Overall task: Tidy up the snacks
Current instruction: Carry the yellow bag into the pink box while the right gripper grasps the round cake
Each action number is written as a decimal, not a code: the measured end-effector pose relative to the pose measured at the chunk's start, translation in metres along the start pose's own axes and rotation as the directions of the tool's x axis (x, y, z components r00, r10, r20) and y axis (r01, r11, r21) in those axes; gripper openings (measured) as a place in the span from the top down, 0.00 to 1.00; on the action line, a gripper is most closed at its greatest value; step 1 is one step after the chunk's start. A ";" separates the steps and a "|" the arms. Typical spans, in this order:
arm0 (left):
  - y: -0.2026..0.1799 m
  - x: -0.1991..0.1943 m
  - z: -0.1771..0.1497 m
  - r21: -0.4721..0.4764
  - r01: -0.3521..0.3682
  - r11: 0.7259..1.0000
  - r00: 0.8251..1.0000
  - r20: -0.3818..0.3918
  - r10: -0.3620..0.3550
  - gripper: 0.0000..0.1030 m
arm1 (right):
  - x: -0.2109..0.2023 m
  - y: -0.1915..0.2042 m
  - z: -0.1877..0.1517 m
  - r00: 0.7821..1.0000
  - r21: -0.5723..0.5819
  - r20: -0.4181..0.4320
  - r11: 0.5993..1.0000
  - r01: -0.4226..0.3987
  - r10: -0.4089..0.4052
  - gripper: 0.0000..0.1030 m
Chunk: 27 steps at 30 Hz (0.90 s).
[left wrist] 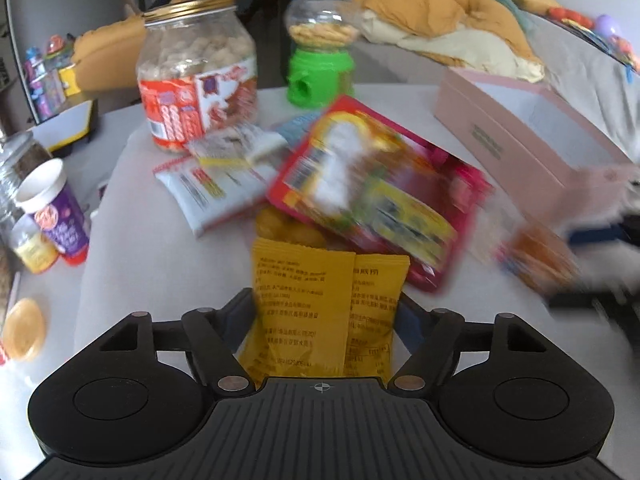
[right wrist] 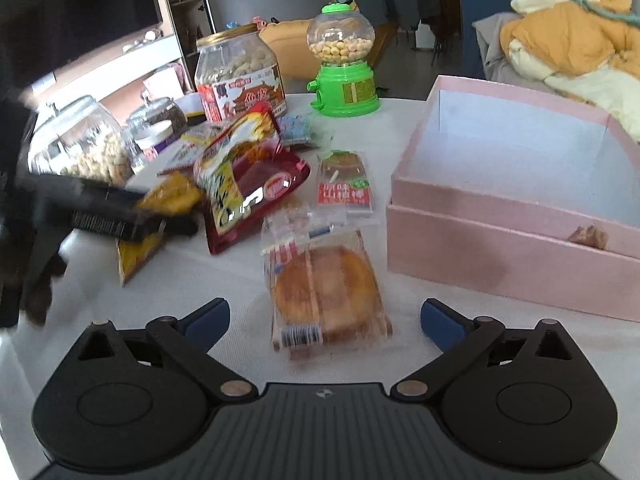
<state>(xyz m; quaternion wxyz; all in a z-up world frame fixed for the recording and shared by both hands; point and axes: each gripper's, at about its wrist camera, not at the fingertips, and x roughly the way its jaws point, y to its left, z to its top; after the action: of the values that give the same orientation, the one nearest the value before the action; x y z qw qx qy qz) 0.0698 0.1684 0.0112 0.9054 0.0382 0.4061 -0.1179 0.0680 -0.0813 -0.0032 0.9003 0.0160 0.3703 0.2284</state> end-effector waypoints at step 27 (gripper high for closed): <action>-0.103 -0.069 -0.019 -0.045 0.124 0.991 0.988 0.092 -0.120 0.30 | -0.075 -0.001 0.002 0.994 -0.192 -0.073 0.979 0.065 -0.080 0.48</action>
<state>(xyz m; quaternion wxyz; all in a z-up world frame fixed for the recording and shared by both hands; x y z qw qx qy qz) -0.0132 0.0841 0.0525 0.9144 -0.0148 0.3695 -0.1645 0.0232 -0.1138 0.0473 0.8897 -0.0926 0.3832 0.2301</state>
